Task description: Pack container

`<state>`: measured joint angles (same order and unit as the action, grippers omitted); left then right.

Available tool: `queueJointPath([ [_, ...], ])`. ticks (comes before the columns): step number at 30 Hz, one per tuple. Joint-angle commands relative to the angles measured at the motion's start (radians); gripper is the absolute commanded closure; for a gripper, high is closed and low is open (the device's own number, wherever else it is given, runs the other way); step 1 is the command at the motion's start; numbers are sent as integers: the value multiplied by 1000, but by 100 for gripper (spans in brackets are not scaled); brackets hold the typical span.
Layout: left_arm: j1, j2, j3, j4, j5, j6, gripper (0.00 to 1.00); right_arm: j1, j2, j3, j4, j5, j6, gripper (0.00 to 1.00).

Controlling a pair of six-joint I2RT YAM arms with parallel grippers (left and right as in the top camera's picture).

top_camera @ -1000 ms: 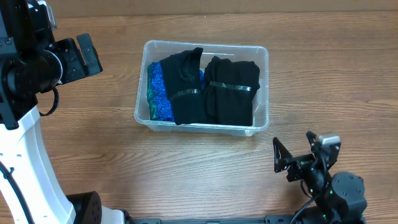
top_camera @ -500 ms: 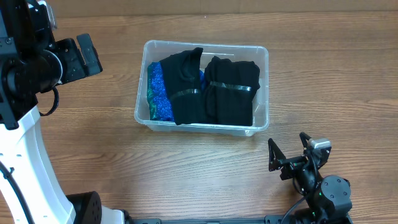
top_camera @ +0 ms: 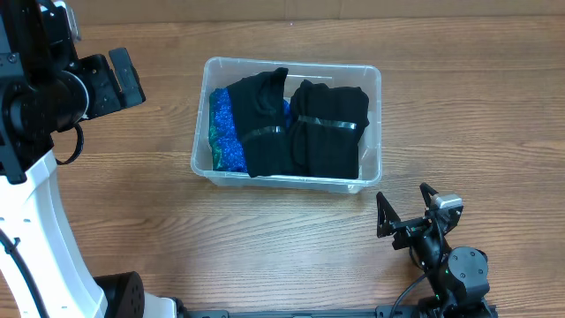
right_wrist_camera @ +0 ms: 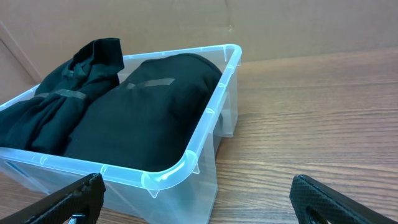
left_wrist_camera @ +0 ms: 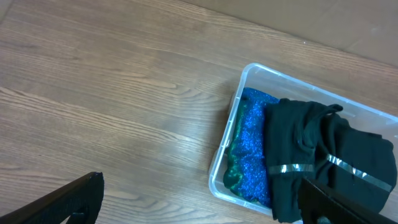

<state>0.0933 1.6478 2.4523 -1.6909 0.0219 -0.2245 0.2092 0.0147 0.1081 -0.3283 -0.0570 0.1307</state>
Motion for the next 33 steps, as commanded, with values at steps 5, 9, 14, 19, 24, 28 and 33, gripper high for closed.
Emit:
queueJointPath([
  [5,5,3,2,2,-6,23,0,-4,-11,-10,9,-8,4,0],
  [9,5,3,2,2,-6,23,0,-4,-11,-10,9,-8,4,0],
  [14,5,3,2,2,-6,23,0,-4,-11,-10,9,-8,4,0],
  [19,5,3,2,2,-6,23,0,-4,-11,-10,9,-8,4,0],
  [24,3,-23,2,2,-6,23,0,-4,-11,-10,9,-8,4,0],
  [28,-14,-115,-80,2,-6,23,0,-4,-11,-10,9,-8,4,0],
  [33,-15,-306,-342,97,-62,26,0,-4,-11,-10,9,-8,4,0],
])
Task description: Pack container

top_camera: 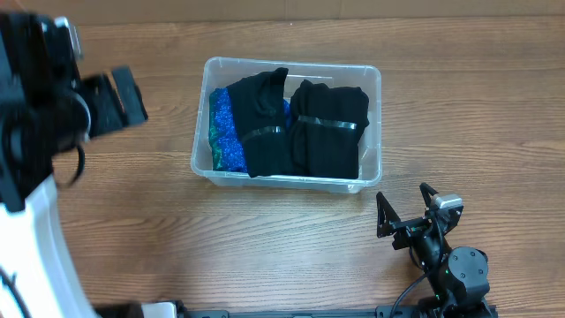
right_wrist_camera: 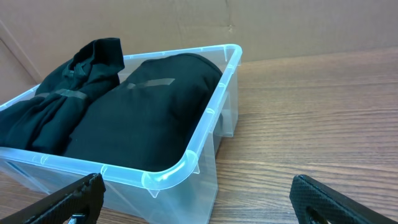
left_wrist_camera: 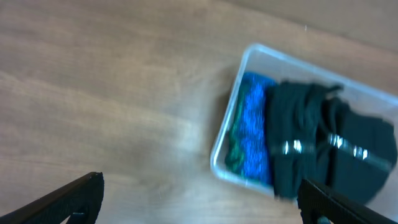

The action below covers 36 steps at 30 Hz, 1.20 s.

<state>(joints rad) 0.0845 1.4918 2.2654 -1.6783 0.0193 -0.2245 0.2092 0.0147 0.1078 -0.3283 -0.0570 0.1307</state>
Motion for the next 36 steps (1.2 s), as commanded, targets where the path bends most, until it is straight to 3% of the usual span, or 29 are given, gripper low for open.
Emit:
queueJointPath([
  [1,-6,-194,-216,146,-60,27,0,-4,-11,-10,9,-8,4,0],
  [6,-6,-445,-586,565,6,64,0,-4,-11,-10,9,-8,4,0],
  [13,-5,-745,-1048,944,116,128,0,-4,-11,-10,9,-8,4,0],
  [29,-8,-1227,-1819,1218,249,127,0,-4,-11,-10,9,-8,4,0],
  [36,-15,-1427,-2057,1324,270,119,0,-4,-11,-10,9,-8,4,0],
])
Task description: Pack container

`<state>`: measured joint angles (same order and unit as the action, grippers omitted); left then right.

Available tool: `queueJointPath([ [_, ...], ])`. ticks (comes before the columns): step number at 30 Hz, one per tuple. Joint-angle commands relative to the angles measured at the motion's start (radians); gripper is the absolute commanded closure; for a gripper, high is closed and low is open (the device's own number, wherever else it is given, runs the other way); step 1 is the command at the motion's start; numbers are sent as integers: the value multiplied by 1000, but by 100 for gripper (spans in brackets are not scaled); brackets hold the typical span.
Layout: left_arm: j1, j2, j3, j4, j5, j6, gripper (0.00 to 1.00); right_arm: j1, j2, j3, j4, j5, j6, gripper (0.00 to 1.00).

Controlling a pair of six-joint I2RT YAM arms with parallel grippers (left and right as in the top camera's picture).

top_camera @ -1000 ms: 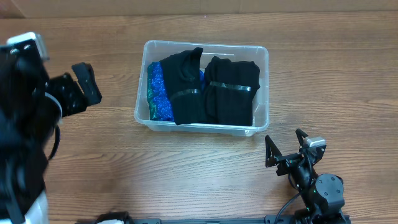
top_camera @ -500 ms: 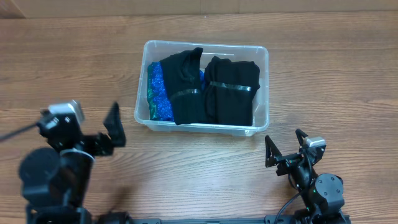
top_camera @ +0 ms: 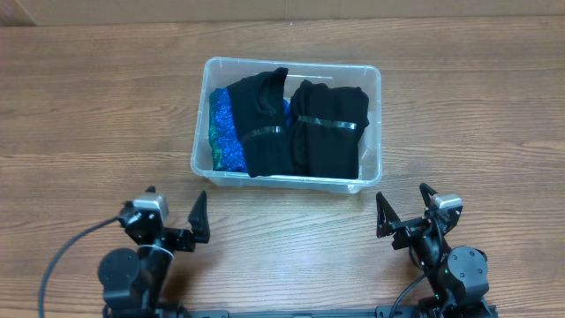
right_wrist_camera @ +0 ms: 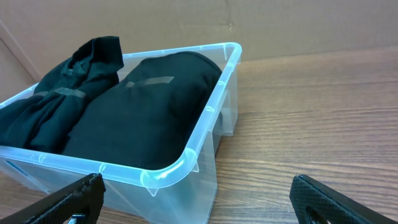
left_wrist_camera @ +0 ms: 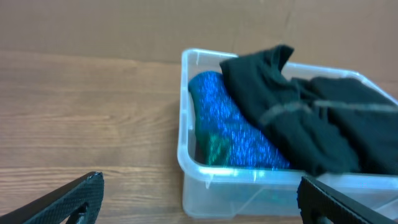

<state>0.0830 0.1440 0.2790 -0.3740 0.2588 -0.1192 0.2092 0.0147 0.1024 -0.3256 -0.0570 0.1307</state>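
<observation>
A clear plastic container [top_camera: 374, 84] sits mid-table, holding a blue-green glittery garment [top_camera: 223, 132] at its left end and two folded black garments [top_camera: 331, 132] with grey bands beside it. My left gripper [top_camera: 173, 223] rests low at the near left, open, nothing between its fingers, facing the container's front left corner [left_wrist_camera: 189, 171]. My right gripper [top_camera: 404, 210] rests low at the near right, open and empty, facing the front right corner [right_wrist_camera: 180, 167].
Bare wooden tabletop [top_camera: 106, 115] surrounds the container on all sides. A cardboard wall [right_wrist_camera: 186, 18] stands behind the table's far edge.
The left arm has come down from high at the far left of the table to a low rest at the near left, jaws still open. The right arm and container are unchanged.
The left arm was raised at the left side, open gripper looking down on the packed container, and stayed up there a moment later. Now it sits low at the front edge. The right arm and the container's contents stayed the same throughout.
</observation>
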Motion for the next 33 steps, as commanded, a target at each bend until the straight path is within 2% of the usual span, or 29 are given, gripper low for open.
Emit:
queueJointPath([
  [1,-13,-97,-85,20,31,14,0,-4,-11,-4,6,-8,4,0],
  [12,-20,-141,-179,49,19,14,0,-4,-11,-4,6,-8,4,0],
  [33,-27,-140,-181,60,20,15,0,-4,-11,-4,6,-8,4,0],
])
